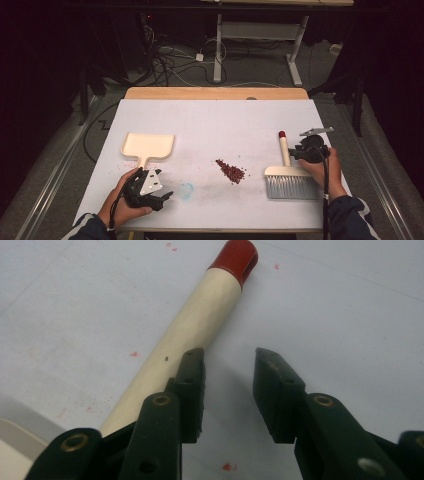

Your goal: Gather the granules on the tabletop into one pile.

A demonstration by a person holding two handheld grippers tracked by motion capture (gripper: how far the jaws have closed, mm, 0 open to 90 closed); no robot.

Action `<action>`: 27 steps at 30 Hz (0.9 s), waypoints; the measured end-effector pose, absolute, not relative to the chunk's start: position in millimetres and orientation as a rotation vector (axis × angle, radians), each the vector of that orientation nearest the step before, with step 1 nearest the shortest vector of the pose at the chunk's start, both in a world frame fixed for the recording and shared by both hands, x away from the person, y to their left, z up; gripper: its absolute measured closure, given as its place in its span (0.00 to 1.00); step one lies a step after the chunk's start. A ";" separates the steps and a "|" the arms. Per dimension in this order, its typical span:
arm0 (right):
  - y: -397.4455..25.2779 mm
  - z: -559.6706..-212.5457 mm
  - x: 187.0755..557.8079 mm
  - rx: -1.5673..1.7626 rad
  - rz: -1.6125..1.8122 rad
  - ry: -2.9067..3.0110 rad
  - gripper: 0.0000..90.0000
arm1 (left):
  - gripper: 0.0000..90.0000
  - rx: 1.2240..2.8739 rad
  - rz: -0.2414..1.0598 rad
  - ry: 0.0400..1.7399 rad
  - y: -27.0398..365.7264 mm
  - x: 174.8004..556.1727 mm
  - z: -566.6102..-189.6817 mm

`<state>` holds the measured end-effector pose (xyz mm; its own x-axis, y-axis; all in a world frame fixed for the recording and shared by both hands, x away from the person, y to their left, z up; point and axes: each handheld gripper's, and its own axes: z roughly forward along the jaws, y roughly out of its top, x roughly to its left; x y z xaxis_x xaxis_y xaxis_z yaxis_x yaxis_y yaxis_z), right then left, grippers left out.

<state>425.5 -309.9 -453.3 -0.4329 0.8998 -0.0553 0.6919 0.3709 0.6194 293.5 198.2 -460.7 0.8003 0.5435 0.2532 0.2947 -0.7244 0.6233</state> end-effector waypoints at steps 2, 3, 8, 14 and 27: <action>-311.9 -452.6 424.9 1.395 0.758 2.237 0.68 | 0.24 2.404 0.574 0.626 199.1 294.1 -460.6; -313.0 -451.2 423.7 1.390 0.784 2.216 0.65 | 0.24 2.398 0.576 0.629 199.5 294.5 -460.1; -308.1 -429.1 402.5 1.210 1.038 2.120 0.50 | 0.24 2.370 0.598 0.638 200.1 295.3 -457.0; -292.0 -408.7 355.6 1.003 1.223 2.036 0.36 | 0.24 2.329 0.639 0.648 202.4 295.6 -454.1; -268.0 -427.8 281.3 0.858 1.193 2.023 0.22 | 0.21 2.267 0.704 0.641 206.1 288.3 -449.2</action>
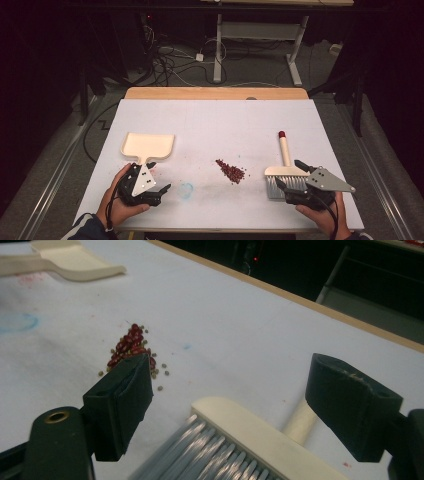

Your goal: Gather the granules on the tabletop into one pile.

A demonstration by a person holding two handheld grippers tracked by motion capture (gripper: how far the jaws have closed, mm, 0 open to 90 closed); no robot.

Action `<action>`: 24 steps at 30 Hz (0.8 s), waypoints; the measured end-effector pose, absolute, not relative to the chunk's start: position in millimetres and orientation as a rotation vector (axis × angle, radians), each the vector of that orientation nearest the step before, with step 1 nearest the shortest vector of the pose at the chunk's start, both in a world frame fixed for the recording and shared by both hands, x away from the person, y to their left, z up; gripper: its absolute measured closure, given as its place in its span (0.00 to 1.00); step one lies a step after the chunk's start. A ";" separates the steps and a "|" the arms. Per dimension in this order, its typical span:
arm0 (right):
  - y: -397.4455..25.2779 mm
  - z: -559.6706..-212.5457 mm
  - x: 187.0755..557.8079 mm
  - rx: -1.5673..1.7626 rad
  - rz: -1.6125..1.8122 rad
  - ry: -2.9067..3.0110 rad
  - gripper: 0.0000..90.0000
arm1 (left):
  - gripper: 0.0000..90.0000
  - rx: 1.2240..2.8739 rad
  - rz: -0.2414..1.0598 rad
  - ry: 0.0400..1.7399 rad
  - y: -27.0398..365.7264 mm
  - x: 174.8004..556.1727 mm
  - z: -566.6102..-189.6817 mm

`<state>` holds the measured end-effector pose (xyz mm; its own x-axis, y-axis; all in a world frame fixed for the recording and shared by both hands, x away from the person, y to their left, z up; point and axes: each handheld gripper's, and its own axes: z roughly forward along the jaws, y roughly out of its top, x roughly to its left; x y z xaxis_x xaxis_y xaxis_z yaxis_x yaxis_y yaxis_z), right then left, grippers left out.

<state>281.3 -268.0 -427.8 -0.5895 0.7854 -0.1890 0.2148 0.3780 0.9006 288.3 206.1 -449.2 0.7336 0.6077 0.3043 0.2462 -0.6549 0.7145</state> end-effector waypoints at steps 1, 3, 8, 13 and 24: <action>-266.3 -428.1 281.0 0.849 1.177 2.026 0.22 | 0.21 2.268 0.702 0.638 205.7 288.2 -449.2; -263.8 -428.0 280.7 0.832 1.152 2.018 0.22 | 0.21 2.270 0.702 0.633 205.1 288.7 -449.7; -262.6 -433.4 283.9 0.819 1.115 2.033 0.22 | 0.21 2.285 0.684 0.637 205.0 291.7 -451.5; -262.9 -433.0 283.4 0.806 1.104 2.026 0.22 | 0.21 2.288 0.677 0.632 203.0 291.0 -452.2; -262.9 -433.3 283.8 0.801 1.086 2.024 0.22 | 0.20 2.305 0.648 0.631 200.3 294.4 -453.7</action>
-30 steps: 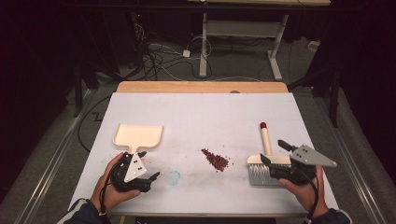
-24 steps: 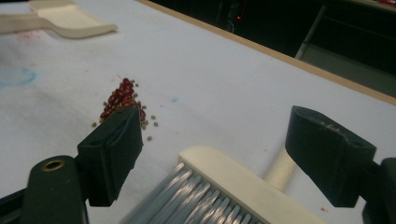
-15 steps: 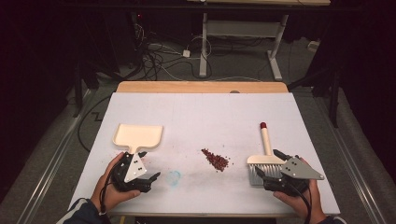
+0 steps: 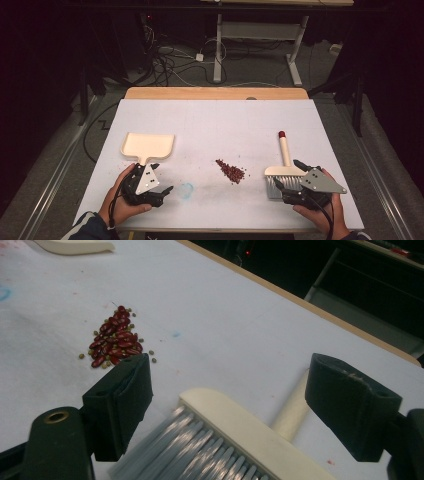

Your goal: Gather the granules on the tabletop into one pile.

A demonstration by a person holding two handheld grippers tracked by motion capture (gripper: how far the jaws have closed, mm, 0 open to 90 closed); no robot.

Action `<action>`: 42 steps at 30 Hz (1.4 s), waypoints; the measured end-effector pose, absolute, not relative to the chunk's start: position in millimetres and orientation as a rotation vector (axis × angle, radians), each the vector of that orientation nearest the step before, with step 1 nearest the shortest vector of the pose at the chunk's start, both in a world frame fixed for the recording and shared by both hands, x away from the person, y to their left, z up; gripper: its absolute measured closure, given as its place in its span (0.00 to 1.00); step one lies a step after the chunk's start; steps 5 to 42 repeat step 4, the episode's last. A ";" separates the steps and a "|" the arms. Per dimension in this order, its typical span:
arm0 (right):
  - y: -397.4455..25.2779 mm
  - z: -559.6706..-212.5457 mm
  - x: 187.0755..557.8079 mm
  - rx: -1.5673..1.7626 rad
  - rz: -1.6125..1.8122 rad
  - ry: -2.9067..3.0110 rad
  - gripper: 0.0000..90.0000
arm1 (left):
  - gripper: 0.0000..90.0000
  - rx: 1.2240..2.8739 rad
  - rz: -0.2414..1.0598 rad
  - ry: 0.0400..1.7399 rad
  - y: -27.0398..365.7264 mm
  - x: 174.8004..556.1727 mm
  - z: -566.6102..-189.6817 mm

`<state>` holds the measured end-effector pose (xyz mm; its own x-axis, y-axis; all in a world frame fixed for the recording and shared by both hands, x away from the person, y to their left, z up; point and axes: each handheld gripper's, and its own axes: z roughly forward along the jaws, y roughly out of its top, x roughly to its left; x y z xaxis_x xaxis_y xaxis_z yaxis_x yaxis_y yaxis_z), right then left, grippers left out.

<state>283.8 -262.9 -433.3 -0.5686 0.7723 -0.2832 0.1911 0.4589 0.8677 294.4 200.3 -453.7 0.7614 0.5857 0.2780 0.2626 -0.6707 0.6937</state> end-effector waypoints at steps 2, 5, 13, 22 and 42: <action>-263.3 -433.6 284.3 0.800 1.088 2.024 0.22 | 0.20 2.310 0.646 0.632 199.4 294.8 -454.3; -263.3 -433.6 284.7 0.797 1.087 2.025 0.22 | 0.20 2.312 0.643 0.632 198.9 295.4 -454.4; -263.3 -433.6 284.7 0.797 1.087 2.025 0.22 | 0.20 2.312 0.643 0.632 198.9 295.4 -454.4; -263.3 -433.6 284.7 0.797 1.087 2.025 0.22 | 0.20 2.312 0.643 0.632 198.9 295.4 -454.4; -263.3 -433.6 284.7 0.797 1.087 2.025 0.22 | 0.20 2.312 0.643 0.632 198.9 295.4 -454.4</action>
